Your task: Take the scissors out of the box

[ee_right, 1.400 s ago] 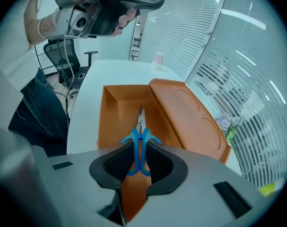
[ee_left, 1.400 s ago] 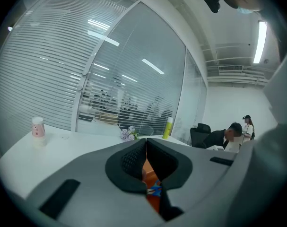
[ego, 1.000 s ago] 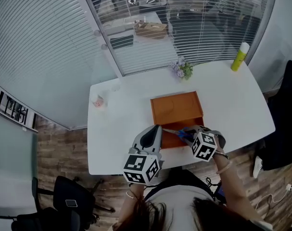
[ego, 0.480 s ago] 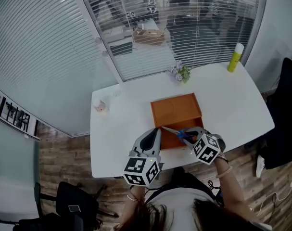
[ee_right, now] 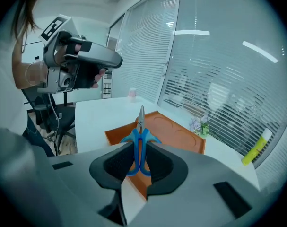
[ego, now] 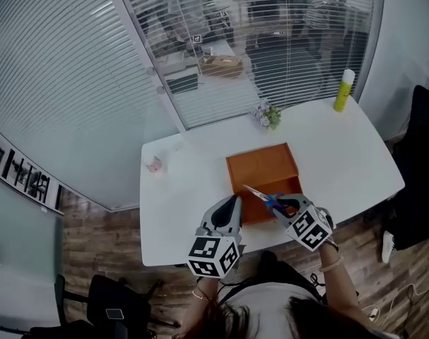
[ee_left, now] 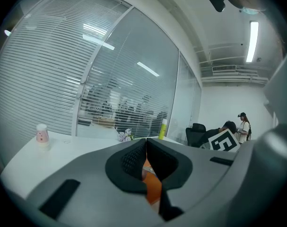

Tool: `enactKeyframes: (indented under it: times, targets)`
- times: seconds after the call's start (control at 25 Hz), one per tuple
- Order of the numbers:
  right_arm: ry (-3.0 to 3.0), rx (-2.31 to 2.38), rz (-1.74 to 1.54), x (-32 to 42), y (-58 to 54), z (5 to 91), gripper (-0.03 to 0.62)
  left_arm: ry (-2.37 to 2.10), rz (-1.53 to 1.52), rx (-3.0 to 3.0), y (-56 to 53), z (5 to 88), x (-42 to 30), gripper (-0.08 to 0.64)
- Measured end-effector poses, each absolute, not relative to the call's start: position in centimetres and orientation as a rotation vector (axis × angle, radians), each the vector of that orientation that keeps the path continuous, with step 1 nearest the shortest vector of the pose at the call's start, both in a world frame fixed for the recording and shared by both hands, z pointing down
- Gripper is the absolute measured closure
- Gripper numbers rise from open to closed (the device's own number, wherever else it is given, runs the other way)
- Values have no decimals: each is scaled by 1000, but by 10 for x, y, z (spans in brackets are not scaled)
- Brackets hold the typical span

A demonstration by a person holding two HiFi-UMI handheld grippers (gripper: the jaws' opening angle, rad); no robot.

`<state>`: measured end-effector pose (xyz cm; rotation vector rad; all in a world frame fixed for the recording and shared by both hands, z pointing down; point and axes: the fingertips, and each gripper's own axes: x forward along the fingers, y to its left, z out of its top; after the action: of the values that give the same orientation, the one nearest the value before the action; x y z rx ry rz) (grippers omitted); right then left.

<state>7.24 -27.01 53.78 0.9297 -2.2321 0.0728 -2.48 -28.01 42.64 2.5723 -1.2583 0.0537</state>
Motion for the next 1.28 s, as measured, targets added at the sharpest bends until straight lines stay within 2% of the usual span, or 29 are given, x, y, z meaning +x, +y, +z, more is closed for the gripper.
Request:
enactKeyframes:
  times: [1.28]
  targets:
    - [-2550, 1365, 88, 77, -204, 450, 482, -1214, 44, 2631, -217, 412, -28, 541]
